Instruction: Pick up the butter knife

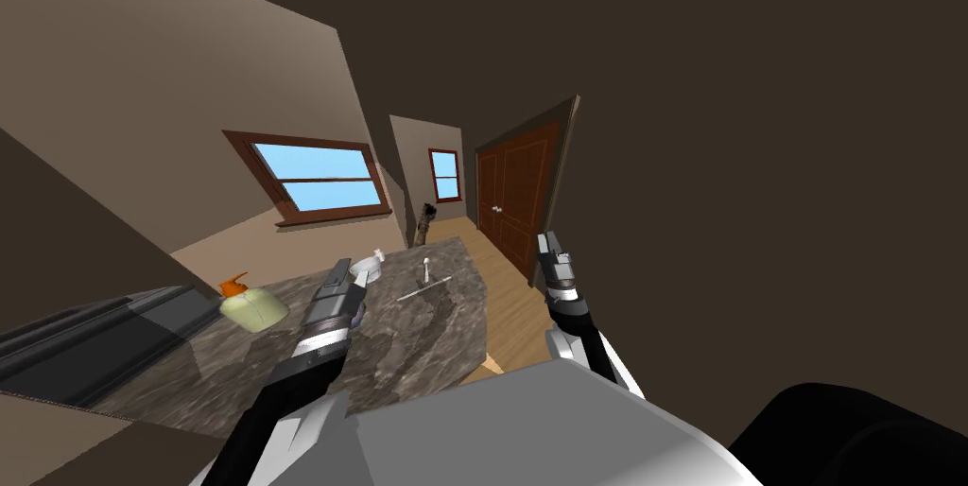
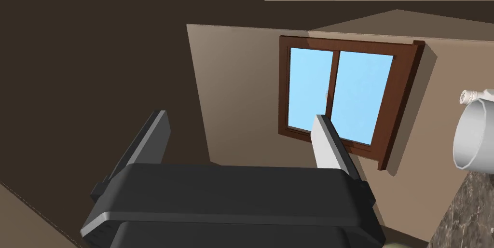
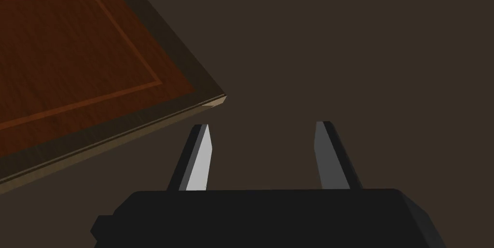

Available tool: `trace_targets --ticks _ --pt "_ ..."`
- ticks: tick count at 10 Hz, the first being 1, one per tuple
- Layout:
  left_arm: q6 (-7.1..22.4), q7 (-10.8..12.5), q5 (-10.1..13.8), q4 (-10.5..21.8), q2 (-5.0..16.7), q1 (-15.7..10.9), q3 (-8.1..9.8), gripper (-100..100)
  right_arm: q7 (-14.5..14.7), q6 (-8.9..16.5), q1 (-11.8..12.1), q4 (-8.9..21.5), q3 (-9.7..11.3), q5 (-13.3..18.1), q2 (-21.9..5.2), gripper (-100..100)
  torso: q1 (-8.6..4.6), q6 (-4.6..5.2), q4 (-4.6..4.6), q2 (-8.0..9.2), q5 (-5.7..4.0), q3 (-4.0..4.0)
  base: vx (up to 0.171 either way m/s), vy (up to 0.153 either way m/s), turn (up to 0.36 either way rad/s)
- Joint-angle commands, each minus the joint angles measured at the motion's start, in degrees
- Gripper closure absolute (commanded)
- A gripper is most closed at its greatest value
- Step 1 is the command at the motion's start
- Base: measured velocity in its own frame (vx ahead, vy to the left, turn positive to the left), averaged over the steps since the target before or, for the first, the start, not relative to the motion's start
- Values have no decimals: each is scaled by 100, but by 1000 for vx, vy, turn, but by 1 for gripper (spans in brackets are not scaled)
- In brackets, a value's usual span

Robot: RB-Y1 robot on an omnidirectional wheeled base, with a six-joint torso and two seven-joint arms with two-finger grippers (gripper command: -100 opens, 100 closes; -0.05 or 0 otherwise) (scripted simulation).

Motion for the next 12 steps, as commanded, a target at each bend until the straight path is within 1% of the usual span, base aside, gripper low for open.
trace_targets --ticks 1,2,3,5,6,7,8,9,10,11,12 --pt "286 -180 104 -48 102 101 190 -100 0 0 0 0 0 0 0 0 0 0 0 0 0 0 61 -258 0" --pt "448 -292 172 -81 149 164 321 -100 0 0 0 0 0 0 1 0 -18 0 0 3 -4 1 26 -265 11" --pt "490 -292 172 -81 149 164 321 -100 0 0 -1 0 1 0 1 0 -23 0 2 13 -6 7 9 -182 12" --pt "843 -532 313 -136 218 297 606 -100 0 0 0 0 0 0 0 0 13 0 3 12 2 7 61 -181 -2" --pt "940 -532 313 -136 218 297 606 -100 0 0 0 0 0 0 0 0 2 -1 1 3 0 2 50 -165 15" --pt "1177 -657 384 -156 242 366 757 -100 0 0 0 0 0 0 0 0 13 0 1 6 1 3 46 -160 -4" --pt "1190 -657 384 -156 242 366 757 -100 0 0 0 0 0 0 0 0 17 -1 2 9 3 5 30 -125 9" --pt "1398 -784 455 -169 261 434 913 -100 0 0 0 0 -1 0 -1 0 29 0 3 13 5 7 57 -158 -5" --pt "1454 -784 455 -169 261 434 913 -100 0 0 0 0 -1 0 -1 0 20 0 2 6 4 4 58 -134 11" --pt "1675 -912 524 -176 276 503 1073 -100 0 0 0 0 -1 0 -1 0 28 0 1 6 4 3 83 -161 -2" --pt "1733 -912 524 -176 276 503 1073 -100 0 0 0 0 -1 0 -1 0 19 0 0 -2 4 -1 64 -128 15"
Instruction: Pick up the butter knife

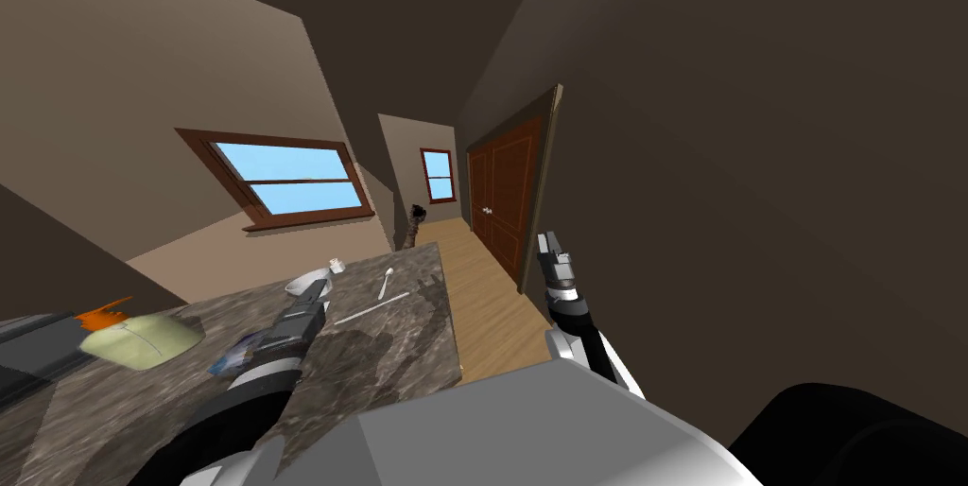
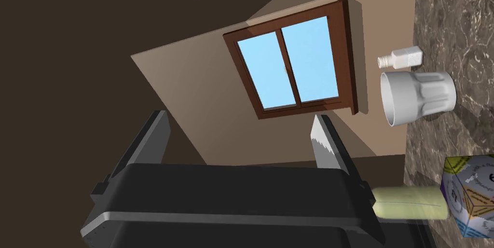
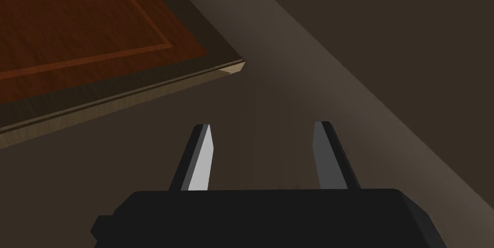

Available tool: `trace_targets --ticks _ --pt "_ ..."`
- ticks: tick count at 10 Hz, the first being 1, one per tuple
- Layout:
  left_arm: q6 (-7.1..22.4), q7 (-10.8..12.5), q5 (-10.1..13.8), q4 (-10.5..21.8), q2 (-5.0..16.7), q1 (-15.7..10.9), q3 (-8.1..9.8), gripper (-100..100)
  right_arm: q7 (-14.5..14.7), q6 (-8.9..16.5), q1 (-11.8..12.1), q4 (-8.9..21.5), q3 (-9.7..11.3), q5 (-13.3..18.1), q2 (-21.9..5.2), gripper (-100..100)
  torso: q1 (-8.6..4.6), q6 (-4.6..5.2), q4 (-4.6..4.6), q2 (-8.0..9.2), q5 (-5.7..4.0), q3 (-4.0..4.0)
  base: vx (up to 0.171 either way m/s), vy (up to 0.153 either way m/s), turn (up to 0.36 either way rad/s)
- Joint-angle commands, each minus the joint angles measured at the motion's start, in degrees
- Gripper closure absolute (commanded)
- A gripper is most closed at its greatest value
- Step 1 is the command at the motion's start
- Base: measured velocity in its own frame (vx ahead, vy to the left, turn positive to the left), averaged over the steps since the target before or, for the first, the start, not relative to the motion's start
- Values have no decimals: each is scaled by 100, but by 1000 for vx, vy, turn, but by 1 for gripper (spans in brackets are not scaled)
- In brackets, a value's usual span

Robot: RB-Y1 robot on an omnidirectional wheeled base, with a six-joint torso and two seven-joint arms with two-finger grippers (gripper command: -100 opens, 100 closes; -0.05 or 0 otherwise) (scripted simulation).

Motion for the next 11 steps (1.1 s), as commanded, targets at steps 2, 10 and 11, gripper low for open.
trace_targets --ticks 2,10,11 --pt "381 -166 61 -6 -7 54 172 -100 0 0 0 0 0 0 0 0 -1 0 0 0 1 1 57 -128 3" --pt "1652 -668 297 68 33 311 843 -100 0 0 1 0 0 0 0 0 4 -1 -2 -8 1 -5 76 -126 22" --pt "1880 -787 346 105 48 369 1012 -100 0 0 0 0 -1 0 -1 0 20 -1 0 4 4 2 33 -48 111"
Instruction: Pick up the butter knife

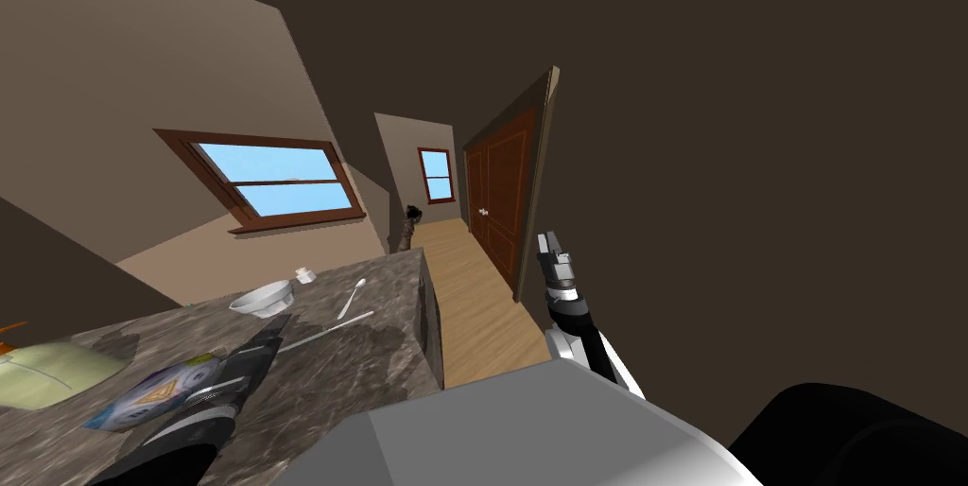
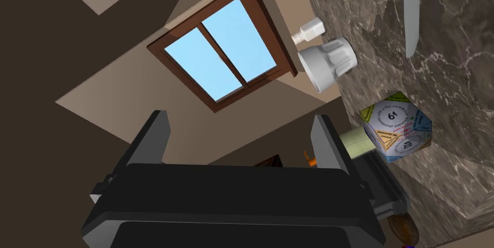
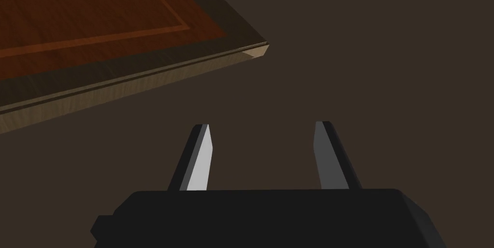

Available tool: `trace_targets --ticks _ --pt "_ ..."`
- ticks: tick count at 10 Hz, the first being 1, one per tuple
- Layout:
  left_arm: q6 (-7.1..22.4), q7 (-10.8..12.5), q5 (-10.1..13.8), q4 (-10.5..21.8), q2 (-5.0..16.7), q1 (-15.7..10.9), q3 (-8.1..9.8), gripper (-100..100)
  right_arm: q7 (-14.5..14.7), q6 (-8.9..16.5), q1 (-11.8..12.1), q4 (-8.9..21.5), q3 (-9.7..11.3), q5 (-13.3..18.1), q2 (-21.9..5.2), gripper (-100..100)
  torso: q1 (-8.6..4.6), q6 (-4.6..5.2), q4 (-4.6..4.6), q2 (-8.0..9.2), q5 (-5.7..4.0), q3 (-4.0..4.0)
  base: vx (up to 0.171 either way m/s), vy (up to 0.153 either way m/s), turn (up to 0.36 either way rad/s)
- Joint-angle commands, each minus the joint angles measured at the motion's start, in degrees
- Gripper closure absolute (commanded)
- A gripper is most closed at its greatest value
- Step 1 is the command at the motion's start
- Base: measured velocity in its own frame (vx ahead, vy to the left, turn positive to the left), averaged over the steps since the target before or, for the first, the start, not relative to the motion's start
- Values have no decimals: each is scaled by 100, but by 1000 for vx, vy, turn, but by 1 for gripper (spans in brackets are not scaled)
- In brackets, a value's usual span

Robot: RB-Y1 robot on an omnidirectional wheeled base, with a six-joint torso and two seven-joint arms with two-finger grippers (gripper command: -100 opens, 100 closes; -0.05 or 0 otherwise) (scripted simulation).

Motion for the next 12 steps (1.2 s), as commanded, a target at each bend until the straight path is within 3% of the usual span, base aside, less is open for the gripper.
trace_targets --ticks 1,5,6,9,10,11,12 --pt "227 -93 -19 47 -48 13 42 -100 0 0 0 0 0 0 0 0 0 0 0 0 0 0 26 -39 86" --pt "227 -93 -19 47 -48 13 42 -100 0 0 -1 0 0 0 0 0 17 3 3 12 4 7 2 -13 -10" --pt "514 -208 25 91 -28 68 210 -100 0 0 -1 0 0 0 -1 0 21 4 3 14 5 8 26 -34 90" --pt "570 -208 25 91 -28 68 210 -100 0 0 -1 0 0 0 0 0 -3 6 1 2 0 1 37 -61 -49" --pt "855 -319 64 143 -4 121 376 -100 0 0 -1 0 1 0 0 0 -2 8 0 -4 0 -2 179 -86 -140" --pt "917 -319 64 143 -4 121 376 -100 0 0 1 0 1 0 0 0 -9 6 -7 -43 -1 -23 220 -77 -42" --pt "1082 -426 97 202 25 170 539 -100 0 0 1 0 0 0 0 0 -8 5 -13 -62 -1 -35 162 -84 22"
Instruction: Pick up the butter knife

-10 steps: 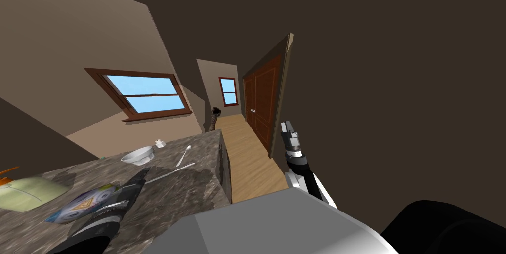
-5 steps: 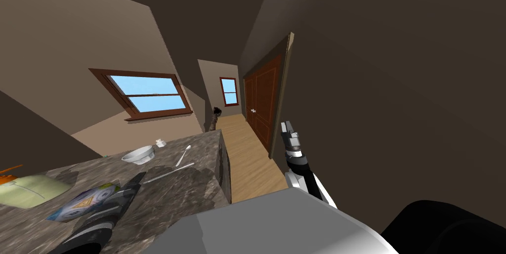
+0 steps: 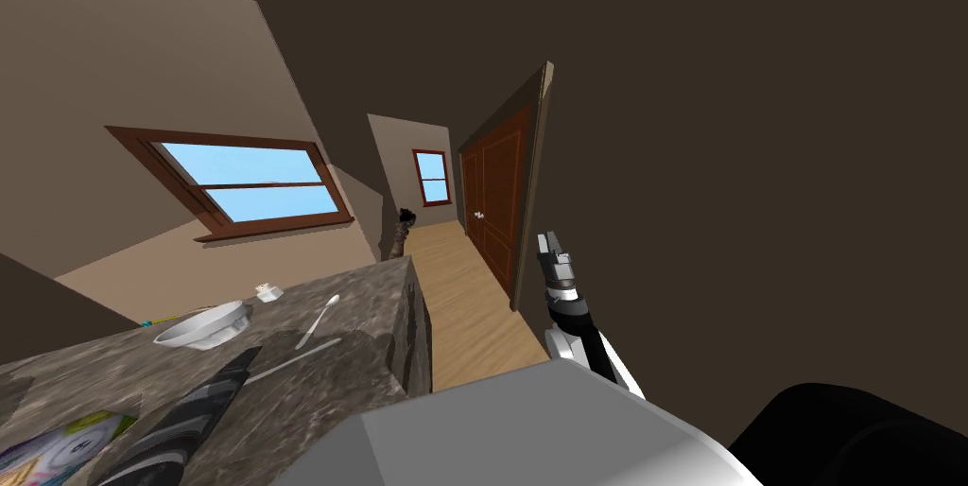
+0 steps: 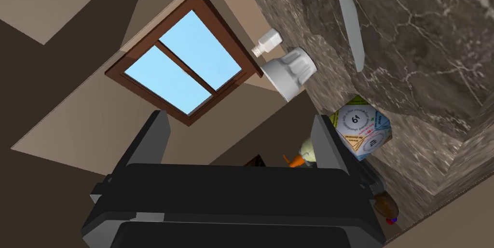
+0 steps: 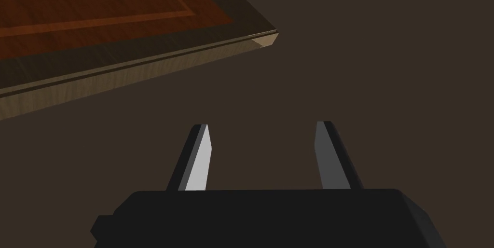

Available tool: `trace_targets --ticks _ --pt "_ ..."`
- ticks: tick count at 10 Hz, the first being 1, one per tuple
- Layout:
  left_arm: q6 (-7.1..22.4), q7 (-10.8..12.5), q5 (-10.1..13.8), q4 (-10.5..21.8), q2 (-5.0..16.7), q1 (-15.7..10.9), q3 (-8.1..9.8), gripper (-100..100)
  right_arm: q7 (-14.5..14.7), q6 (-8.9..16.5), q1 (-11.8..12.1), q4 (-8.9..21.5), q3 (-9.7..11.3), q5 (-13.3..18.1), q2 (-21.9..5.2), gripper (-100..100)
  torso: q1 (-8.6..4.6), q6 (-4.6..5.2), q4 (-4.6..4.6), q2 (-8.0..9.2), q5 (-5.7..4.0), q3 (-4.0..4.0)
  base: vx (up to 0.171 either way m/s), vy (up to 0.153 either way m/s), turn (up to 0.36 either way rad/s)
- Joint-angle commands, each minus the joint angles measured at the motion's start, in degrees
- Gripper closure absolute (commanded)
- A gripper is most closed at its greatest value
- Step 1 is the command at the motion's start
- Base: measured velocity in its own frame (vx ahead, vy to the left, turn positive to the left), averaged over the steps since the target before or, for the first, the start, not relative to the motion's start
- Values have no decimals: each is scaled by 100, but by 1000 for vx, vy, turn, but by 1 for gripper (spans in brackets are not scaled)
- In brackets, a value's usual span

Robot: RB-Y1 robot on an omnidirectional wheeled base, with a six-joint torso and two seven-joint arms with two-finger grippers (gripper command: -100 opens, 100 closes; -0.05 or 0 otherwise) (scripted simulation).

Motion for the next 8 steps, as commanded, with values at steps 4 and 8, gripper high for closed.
trace_targets --ticks 4,8 --pt "663 -159 45 97 56 55 246 -100 0 0 -1 0 0 0 0 0 12 1 3 15 2 8 113 -50 9" --pt "1354 -344 86 248 135 134 550 -100 0 0 0 0 0 0 0 0 17 1 4 13 4 8 118 -31 10"
